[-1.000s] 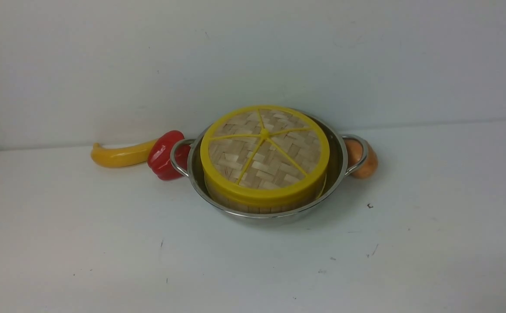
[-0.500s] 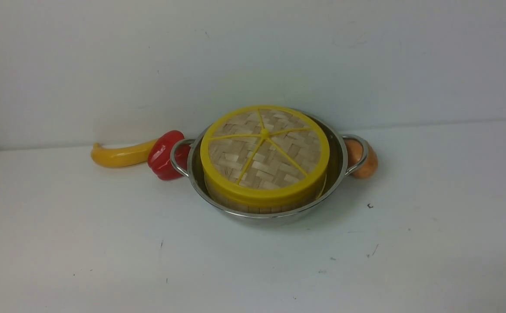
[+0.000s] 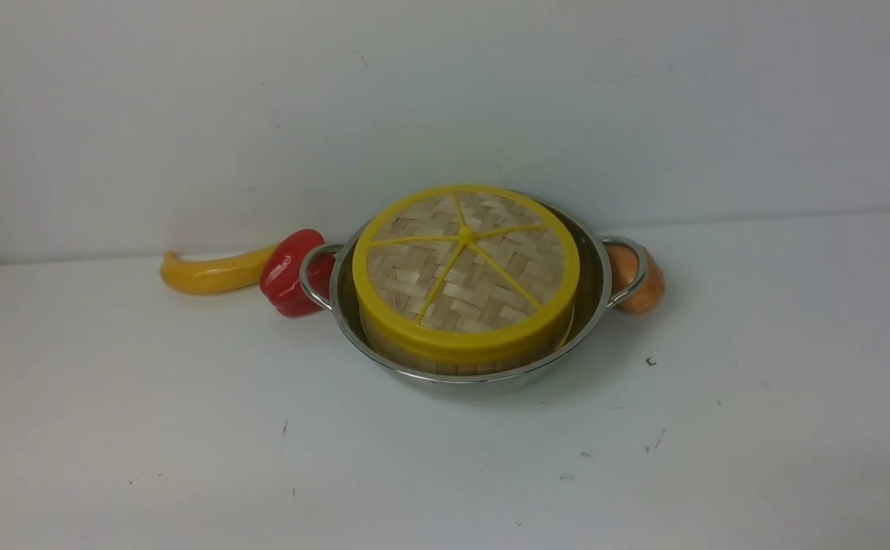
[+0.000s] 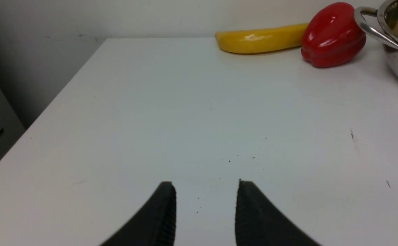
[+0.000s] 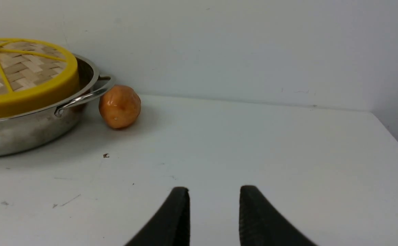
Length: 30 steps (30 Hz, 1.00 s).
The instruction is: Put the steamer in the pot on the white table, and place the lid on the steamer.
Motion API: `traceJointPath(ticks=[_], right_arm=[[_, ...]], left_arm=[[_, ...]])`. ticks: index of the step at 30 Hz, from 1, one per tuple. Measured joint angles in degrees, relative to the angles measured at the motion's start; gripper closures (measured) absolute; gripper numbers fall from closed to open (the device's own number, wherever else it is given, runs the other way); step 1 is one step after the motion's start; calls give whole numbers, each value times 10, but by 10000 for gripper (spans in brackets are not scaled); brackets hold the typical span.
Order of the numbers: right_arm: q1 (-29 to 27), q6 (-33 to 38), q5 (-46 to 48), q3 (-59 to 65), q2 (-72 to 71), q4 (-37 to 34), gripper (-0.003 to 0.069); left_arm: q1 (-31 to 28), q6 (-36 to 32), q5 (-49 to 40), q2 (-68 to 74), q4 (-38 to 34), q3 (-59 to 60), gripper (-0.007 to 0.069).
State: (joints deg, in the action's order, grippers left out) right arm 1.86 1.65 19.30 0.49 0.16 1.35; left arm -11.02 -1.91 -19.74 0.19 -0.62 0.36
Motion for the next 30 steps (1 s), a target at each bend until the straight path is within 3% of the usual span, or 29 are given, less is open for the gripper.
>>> traceJointPath(ticks=[30], right_arm=[[0, 3, 1, 0, -1, 0, 418]], left_arm=[[0, 0, 0, 0, 0, 0, 384]])
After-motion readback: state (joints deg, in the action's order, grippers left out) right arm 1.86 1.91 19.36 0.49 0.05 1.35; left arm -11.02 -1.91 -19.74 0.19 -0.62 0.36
